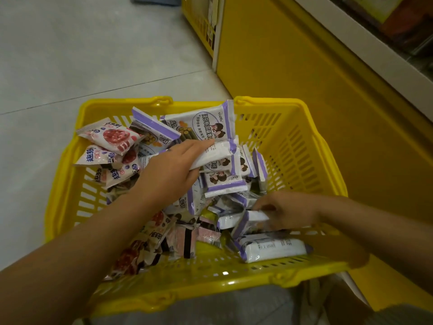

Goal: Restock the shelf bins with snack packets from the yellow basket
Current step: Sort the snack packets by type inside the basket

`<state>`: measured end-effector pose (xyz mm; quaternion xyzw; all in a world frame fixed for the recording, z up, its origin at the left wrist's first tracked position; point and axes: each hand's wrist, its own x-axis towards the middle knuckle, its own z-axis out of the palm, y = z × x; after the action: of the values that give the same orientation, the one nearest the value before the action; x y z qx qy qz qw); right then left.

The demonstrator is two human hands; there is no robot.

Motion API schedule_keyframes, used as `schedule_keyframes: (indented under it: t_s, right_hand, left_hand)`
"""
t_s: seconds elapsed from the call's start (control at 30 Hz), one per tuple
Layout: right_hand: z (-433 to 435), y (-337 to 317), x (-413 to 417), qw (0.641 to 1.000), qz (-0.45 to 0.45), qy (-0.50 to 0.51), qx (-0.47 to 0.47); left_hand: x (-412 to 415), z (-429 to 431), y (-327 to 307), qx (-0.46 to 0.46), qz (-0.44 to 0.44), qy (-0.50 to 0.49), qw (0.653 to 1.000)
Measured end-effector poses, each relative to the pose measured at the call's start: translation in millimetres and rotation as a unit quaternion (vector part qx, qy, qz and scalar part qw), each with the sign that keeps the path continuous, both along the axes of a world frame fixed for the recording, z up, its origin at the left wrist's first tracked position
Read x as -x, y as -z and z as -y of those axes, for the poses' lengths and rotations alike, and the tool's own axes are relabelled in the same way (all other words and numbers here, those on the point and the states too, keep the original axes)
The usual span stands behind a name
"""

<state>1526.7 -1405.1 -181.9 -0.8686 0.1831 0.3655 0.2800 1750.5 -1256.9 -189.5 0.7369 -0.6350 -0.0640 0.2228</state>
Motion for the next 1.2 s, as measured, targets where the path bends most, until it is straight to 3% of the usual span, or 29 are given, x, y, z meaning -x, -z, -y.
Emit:
schedule_keyframes:
  t_s: [0.13, 0.23, 0.4, 0.5, 0.6, 0.73, 0.9, 1.07, 1.2]
  right_hand:
    - [1, -5, -2, 0.995, 0.054, -0.002, 0.086]
    - [2, -16, -9, 0.974, 0.160, 0.022, 0.159]
    - [0, -11, -12, 0.928, 0.247, -0.036, 0.277]
    - [-6, -1, -5, 0.904, 0.288, -0.101, 0.301]
    - [-14, 8, -3, 0.911, 0.287, -0.132, 0.265]
    - [-15, 12, 3, 0.892, 0.314, -0.129, 0.299]
    - [-6, 9, 3, 0.887, 0.327, -0.051, 0.323]
    - [-14, 16, 1, 0.919, 0.258, -0.077, 0.289]
    - [-12, 18, -4, 0.931, 0.219, -0.036, 0.289]
  left_hand:
    - [-1, -4, 1, -0.004, 0.000, 0.003, 1.000]
    - [-2, -3, 1, 0.000, -0.007, -0.002, 1.000]
    - [1, 0, -2, 0.005, -0.007, 0.002, 1.000]
    - [0, -2, -2, 0.005, -0.008, 0.005, 1.000]
    - [-1, -5, -1, 0.002, -0.011, 0.001, 1.000]
    - [-1, -6, -2, 0.003, -0.009, 0.002, 1.000]
    - [0, -4, -2, 0.004, -0.014, -0.002, 1.000]
    - [-1, -5, -3, 0.004, -0.011, -0.001, 1.000]
    - [0, -6, -3, 0.004, -0.016, -0.001, 1.000]
